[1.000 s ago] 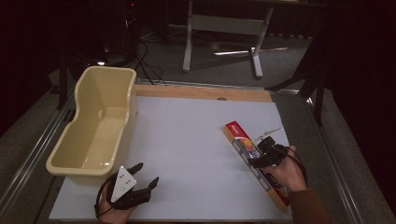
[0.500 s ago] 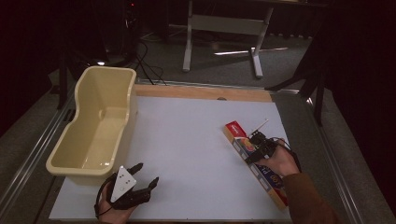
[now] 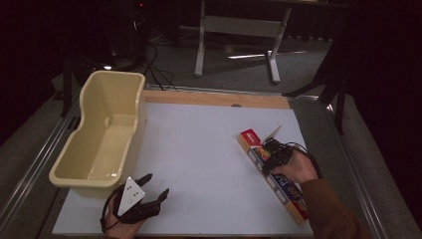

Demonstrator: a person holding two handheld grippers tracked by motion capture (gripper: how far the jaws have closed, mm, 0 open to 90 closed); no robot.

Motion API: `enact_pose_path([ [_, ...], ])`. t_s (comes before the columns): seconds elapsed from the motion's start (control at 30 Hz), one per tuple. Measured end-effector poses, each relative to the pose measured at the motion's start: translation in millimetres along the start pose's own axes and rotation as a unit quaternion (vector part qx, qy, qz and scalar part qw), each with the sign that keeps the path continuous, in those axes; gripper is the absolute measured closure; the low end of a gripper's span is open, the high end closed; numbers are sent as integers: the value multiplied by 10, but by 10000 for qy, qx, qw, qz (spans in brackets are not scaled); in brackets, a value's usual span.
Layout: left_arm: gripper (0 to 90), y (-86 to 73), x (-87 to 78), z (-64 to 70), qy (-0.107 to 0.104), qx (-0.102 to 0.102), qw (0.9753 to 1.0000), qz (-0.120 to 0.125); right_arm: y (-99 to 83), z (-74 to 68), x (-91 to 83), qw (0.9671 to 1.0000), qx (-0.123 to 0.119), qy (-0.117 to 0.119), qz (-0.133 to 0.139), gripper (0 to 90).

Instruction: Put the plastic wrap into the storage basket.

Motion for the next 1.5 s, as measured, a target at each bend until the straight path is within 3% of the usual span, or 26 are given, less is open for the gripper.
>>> enact_pose_path([
  [0.33, 299, 0, 3, 4, 8, 6, 10000, -3, -16, -51, -133, 9970, 358, 589, 343, 413],
  [0.43, 299, -2, 4, 3, 10, -2, 10000, -7, -14, -67, -158, 9960, 422, 658, 424, 413],
  [0.63, 299, -1, 2, 2, 10, 5, 10000, -3, 20, -149, -290, 9859, 734, 1304, 755, 414],
  [0.87, 299, -1, 3, 0, 15, 1, 10000, -8, 84, -235, -426, 9760, 832, 1758, 984, 414],
  [1.0, 299, -2, 2, -3, 24, -4, 10000, -11, 153, -309, -569, 9668, 860, 2079, 1213, 414],
  [1.03, 299, -2, 2, -4, 24, -2, 10000, -9, 175, -341, -617, 9629, 875, 2204, 1285, 414],
  [1.37, 299, 0, -1, -6, 25, -1, 10000, 4, 333, -567, -851, 9405, 942, 2768, 1733, 414],
  [1.5, 299, 1, -1, -5, 23, 4, 10000, 8, 383, -668, -931, 9372, 883, 2843, 1816, 414],
])
Point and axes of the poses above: each handheld gripper's, and its own axes: x roughly forward along the jaws, y roughly out of its top, z roughly to its right, the point moved 6 cm from there along x, roughly forward along the jaws, and after that the axes turned 5 degrees about -y, right-handed, at the moved point
